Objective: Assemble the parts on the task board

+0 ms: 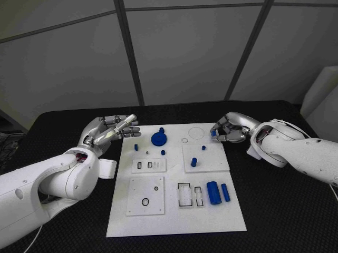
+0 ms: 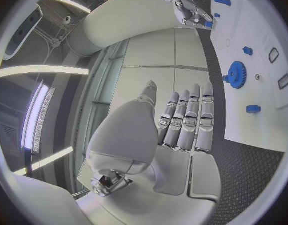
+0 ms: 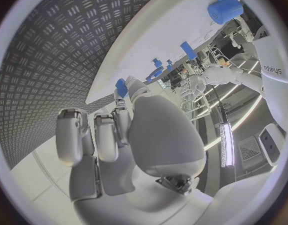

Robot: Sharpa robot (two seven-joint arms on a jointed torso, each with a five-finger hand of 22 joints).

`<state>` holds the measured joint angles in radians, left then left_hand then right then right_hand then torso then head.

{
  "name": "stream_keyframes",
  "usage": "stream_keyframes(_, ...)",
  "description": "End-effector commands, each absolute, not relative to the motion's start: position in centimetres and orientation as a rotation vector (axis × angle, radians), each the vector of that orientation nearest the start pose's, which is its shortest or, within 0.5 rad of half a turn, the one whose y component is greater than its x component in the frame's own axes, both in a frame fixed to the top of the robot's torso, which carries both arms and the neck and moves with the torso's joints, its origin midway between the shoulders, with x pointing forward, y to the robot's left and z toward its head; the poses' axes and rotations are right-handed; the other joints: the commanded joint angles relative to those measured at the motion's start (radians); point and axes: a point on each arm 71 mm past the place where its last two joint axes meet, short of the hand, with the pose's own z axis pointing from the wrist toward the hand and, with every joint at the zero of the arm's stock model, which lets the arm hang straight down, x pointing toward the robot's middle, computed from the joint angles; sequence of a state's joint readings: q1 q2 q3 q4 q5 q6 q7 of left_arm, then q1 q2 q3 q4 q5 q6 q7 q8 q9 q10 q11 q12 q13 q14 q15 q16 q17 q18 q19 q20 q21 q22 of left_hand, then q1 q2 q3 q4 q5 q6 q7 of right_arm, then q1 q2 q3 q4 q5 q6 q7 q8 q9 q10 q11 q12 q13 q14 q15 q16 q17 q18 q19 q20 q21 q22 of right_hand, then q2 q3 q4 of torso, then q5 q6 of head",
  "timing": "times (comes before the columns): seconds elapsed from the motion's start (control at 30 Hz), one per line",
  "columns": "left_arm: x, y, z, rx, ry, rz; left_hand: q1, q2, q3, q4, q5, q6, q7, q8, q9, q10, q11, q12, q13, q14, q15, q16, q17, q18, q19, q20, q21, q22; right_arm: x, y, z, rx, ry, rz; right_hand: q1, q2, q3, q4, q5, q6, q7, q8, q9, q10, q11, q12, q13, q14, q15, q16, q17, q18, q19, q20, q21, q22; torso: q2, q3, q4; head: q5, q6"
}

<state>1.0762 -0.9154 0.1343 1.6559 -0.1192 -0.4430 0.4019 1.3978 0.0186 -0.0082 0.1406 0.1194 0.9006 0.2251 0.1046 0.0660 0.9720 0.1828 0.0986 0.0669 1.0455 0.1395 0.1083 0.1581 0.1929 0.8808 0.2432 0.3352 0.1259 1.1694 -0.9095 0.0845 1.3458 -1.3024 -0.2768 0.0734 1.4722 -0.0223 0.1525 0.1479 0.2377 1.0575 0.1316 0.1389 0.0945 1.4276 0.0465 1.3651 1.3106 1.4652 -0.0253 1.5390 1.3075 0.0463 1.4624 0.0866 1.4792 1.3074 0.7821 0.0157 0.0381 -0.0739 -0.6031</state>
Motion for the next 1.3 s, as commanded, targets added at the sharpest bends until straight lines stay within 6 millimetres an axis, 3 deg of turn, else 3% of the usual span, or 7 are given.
stream_keyframes(0.03, 46.8, 21.5, -15.7, -1.054, 1.292, -1.532, 0.007, 0.003, 0.001, -0.005, -0.001, 0.002, 0.005, -0.003, 0.000, -0.002, 0.002, -0.004, -0.001, 0.003, 0.001, -0.006, 0.001, -0.011, 0.006, 0.003, -0.006, -0.001, 51.6, -28.3, -15.6, 0.039, 1.545, 0.675, 0.004, 0.012, 0.007, 0.001, 0.002, 0.023, -0.013, 0.005, 0.008, -0.001, -0.010, 0.001, 0.059, 0.092, -0.006, 0.005, 0.202, -0.006, 0.006, -0.006, 0.004, 0.073, -0.002, -0.0001, -0.0020, -0.001, -0.001)
stream_keyframes(0.27, 46.8, 21.8, -15.7, -1.055, 1.291, -1.526, 0.007, 0.003, 0.001, -0.005, -0.001, 0.002, 0.005, -0.003, 0.000, -0.002, 0.002, -0.004, -0.001, 0.003, 0.001, -0.006, 0.001, -0.011, 0.006, 0.003, -0.006, -0.001, 50.0, -25.5, -14.6, 0.036, 1.539, 0.715, 0.004, 0.006, 0.008, -0.003, 0.000, 0.026, -0.015, 0.007, 0.008, -0.003, -0.011, -0.002, 0.057, 0.092, -0.007, 0.005, 0.203, -0.006, 0.006, -0.008, 0.004, 0.073, -0.006, -0.0035, -0.0032, 0.002, -0.003)
stream_keyframes(0.63, 47.2, 22.5, -15.8, -1.062, 1.281, -1.506, 0.008, 0.004, 0.002, -0.007, -0.001, 0.002, 0.005, -0.004, 0.000, -0.002, 0.002, -0.005, -0.001, 0.003, 0.001, -0.007, 0.002, -0.011, 0.006, 0.003, -0.006, -0.002, 47.9, -17.3, -13.8, -0.075, 1.540, 0.844, 0.001, 0.007, 0.009, -0.003, -0.001, 0.026, -0.014, 0.007, 0.008, -0.011, -0.012, -0.013, 0.047, 0.091, -0.008, 0.004, 0.199, -0.006, 0.006, -0.009, 0.004, 0.073, -0.011, -0.0049, 0.0007, 0.017, -0.016)
stream_keyframes(0.8, 47.4, 22.8, -15.9, -1.069, 1.275, -1.498, 0.008, 0.004, 0.002, -0.007, -0.001, 0.002, 0.005, -0.004, 0.000, -0.002, 0.002, -0.005, -0.001, 0.003, 0.001, -0.007, 0.002, -0.011, 0.006, 0.003, -0.006, -0.002, 47.5, -14.4, -13.8, -0.134, 1.548, 0.885, 0.001, 0.007, 0.010, -0.003, -0.001, 0.026, -0.014, 0.007, 0.008, -0.013, -0.012, -0.015, 0.045, 0.091, -0.008, 0.003, 0.198, -0.006, 0.005, -0.009, 0.003, 0.072, -0.015, -0.0085, 0.0050, 0.016, -0.024)
stream_keyframes(1.17, 47.6, 22.9, -15.9, -1.073, 1.271, -1.490, 0.009, 0.005, 0.002, -0.008, -0.001, 0.003, 0.005, -0.004, 0.000, -0.002, 0.002, -0.005, -0.001, 0.003, 0.001, -0.008, 0.002, -0.011, 0.005, 0.003, -0.006, -0.002, 47.5, -10.6, -15.4, -0.172, 1.598, 0.860, 0.002, 0.004, 0.015, -0.008, 0.008, 0.025, -0.015, 0.007, 0.008, -0.021, -0.012, -0.025, 0.038, 0.090, -0.009, 0.000, 0.192, -0.004, 0.001, -0.011, 0.000, 0.065, -0.014, -0.0115, 0.0053, 0.021, -0.043)
stream_keyframes(1.2, 47.6, 22.9, -15.9, -1.073, 1.270, -1.489, 0.009, 0.005, 0.002, -0.008, -0.001, 0.003, 0.005, -0.004, 0.000, -0.002, 0.002, -0.005, -0.001, 0.003, 0.001, -0.008, 0.002, -0.011, 0.005, 0.003, -0.006, -0.002, 47.4, -10.2, -15.7, -0.178, 1.606, 0.856, 0.001, 0.003, 0.015, -0.009, 0.009, 0.026, -0.015, 0.007, 0.008, -0.022, -0.012, -0.026, 0.037, 0.089, -0.009, 0.000, 0.191, -0.004, 0.001, -0.011, 0.000, 0.064, -0.013, -0.0097, 0.0047, 0.024, -0.044)
stream_keyframes(1.3, 47.6, 23.0, -15.9, -1.074, 1.268, -1.487, 0.009, 0.005, 0.002, -0.008, -0.001, 0.003, 0.005, -0.004, 0.000, -0.001, 0.002, -0.005, -0.001, 0.003, 0.001, -0.009, 0.002, -0.011, 0.005, 0.003, -0.007, -0.002, 47.2, -9.6, -16.2, -0.189, 1.621, 0.848, 0.000, 0.002, 0.014, -0.009, 0.009, 0.026, -0.015, 0.007, 0.008, -0.022, -0.012, -0.027, 0.036, 0.089, -0.009, -0.001, 0.190, -0.004, 0.000, -0.011, 0.000, 0.064, -0.013, -0.0100, 0.0060, 0.028, -0.048)
